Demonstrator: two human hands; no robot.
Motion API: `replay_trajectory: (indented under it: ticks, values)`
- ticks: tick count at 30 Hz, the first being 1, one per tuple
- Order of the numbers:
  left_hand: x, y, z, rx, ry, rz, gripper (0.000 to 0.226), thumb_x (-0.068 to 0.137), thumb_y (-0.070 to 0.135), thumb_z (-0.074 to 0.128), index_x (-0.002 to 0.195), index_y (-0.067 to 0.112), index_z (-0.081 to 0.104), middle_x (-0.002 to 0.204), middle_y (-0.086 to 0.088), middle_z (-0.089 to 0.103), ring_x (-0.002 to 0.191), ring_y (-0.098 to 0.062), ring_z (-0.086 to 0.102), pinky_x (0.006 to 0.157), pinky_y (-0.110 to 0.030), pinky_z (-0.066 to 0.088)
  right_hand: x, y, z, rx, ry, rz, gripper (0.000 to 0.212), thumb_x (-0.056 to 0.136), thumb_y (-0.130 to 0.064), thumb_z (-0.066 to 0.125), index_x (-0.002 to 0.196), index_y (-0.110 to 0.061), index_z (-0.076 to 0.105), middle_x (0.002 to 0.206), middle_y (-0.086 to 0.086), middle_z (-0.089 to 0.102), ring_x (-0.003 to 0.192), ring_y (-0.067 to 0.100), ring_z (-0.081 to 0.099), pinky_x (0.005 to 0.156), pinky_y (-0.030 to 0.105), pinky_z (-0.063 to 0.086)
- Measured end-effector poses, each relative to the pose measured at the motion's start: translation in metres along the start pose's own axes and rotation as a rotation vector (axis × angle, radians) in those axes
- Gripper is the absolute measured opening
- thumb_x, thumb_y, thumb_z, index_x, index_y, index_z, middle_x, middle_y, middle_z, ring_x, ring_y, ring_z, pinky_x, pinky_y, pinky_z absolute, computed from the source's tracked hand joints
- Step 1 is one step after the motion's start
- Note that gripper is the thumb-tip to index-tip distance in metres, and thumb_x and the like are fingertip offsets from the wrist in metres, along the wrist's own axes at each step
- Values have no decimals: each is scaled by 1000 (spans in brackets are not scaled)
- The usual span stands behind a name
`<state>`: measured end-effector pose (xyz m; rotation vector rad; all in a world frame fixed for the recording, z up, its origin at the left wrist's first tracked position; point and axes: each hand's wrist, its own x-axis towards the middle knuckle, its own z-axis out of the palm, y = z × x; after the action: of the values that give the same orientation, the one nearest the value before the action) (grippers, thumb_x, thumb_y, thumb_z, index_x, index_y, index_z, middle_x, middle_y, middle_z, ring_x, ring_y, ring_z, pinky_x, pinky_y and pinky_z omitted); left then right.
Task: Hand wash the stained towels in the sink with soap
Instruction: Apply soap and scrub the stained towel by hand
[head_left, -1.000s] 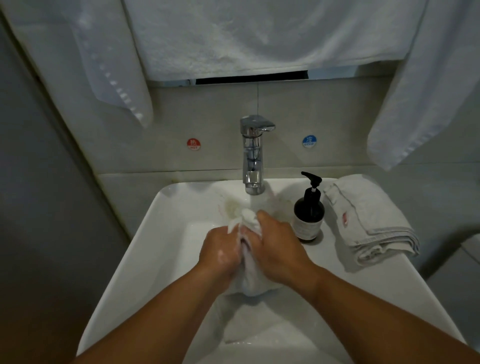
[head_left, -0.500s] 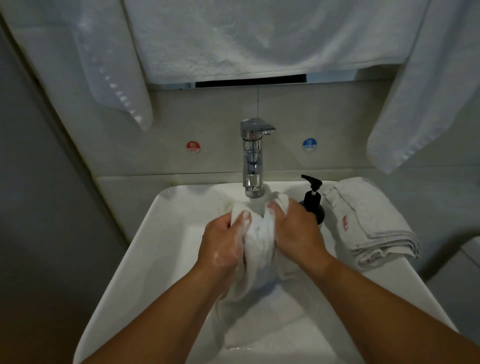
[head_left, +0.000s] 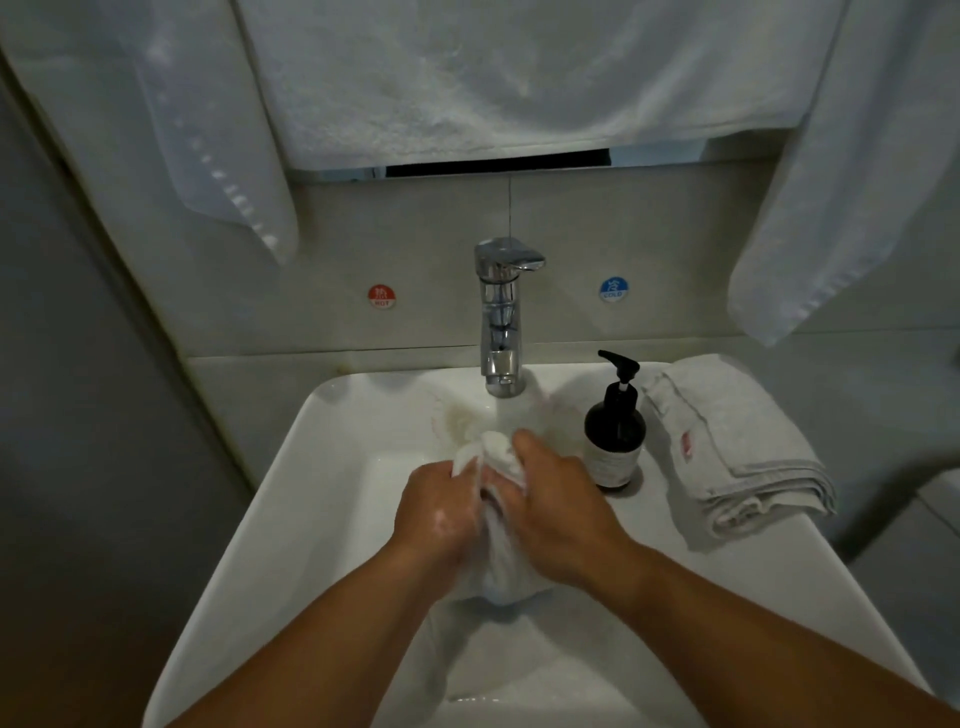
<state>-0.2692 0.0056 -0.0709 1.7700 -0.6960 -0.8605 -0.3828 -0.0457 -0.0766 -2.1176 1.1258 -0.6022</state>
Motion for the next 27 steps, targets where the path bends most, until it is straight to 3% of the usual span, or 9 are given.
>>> replay_trajectory:
  ticks: [4, 6, 12, 17, 19, 22, 23, 25, 27]
  values:
    - [-2, 9, -3, -95, -47, 57, 27, 100, 36, 60, 98, 15, 77, 86, -2, 78, 81, -22, 75, 77, -36, 62, 31, 8, -17, 55, 186, 186, 38, 102, -50, 46, 120, -20, 61, 113, 9, 69, 107, 32, 64, 89, 36, 49]
    - [-3, 12, 0, -86, -43, 88, 28, 102, 35, 57, 99, 15, 76, 86, -1, 77, 79, -20, 74, 72, -33, 61, 30, 13, -22, 37, 203, 231, 43, 103, -53, 42, 122, -19, 59, 111, 6, 67, 106, 29, 63, 85, 36, 47]
    - [-4, 4, -3, -57, -60, 3, 25, 100, 31, 59, 92, 17, 78, 87, -4, 78, 86, -27, 75, 90, -50, 59, 11, 4, -3, 31, 56, -53, 16, 99, -46, 56, 92, -32, 52, 86, -8, 66, 77, 11, 64, 65, 22, 46]
    - [1, 13, -11, -261, -68, 44, 30, 101, 22, 61, 92, -4, 72, 86, -19, 76, 72, -25, 73, 67, -37, 61, 31, 18, -33, 176, 162, 196, 30, 98, -50, 57, 87, -24, 66, 80, -6, 64, 88, 23, 66, 75, 32, 45]
    - [6, 11, -15, -376, -51, -7, 34, 100, 22, 62, 98, -12, 68, 93, -27, 73, 78, -31, 73, 67, -37, 62, 25, 21, -32, 371, 84, 347, 35, 93, -58, 61, 89, -23, 63, 83, -3, 63, 81, 20, 62, 82, 34, 48]
    - [11, 9, -23, -506, -39, -63, 44, 97, 23, 66, 111, -18, 60, 112, -40, 63, 102, -48, 68, 94, -61, 54, 20, 28, -21, 576, -216, 459, 60, 70, -71, 77, 103, -21, 75, 109, 16, 74, 105, 43, 68, 99, 59, 52]
    - [12, 8, -26, -520, -33, -87, 41, 97, 22, 67, 111, -16, 63, 111, -38, 65, 105, -49, 67, 97, -61, 53, 20, 31, -18, 599, -274, 462, 65, 65, -67, 83, 109, -19, 76, 111, 17, 74, 107, 42, 69, 99, 57, 53]
    - [15, 6, -27, -481, -64, -92, 32, 96, 27, 68, 107, -3, 72, 107, -26, 73, 102, -42, 71, 98, -54, 55, 20, 30, -21, 567, -249, 424, 43, 73, -48, 82, 98, -13, 78, 98, 14, 77, 96, 36, 73, 82, 42, 55]
    - [16, 2, -25, -249, -123, -88, 31, 93, 45, 67, 101, 17, 76, 101, -10, 78, 96, -30, 73, 95, -47, 56, 23, 31, -23, 601, -133, 356, 19, 88, -30, 73, 93, -12, 77, 91, 11, 77, 89, 33, 73, 79, 43, 55]
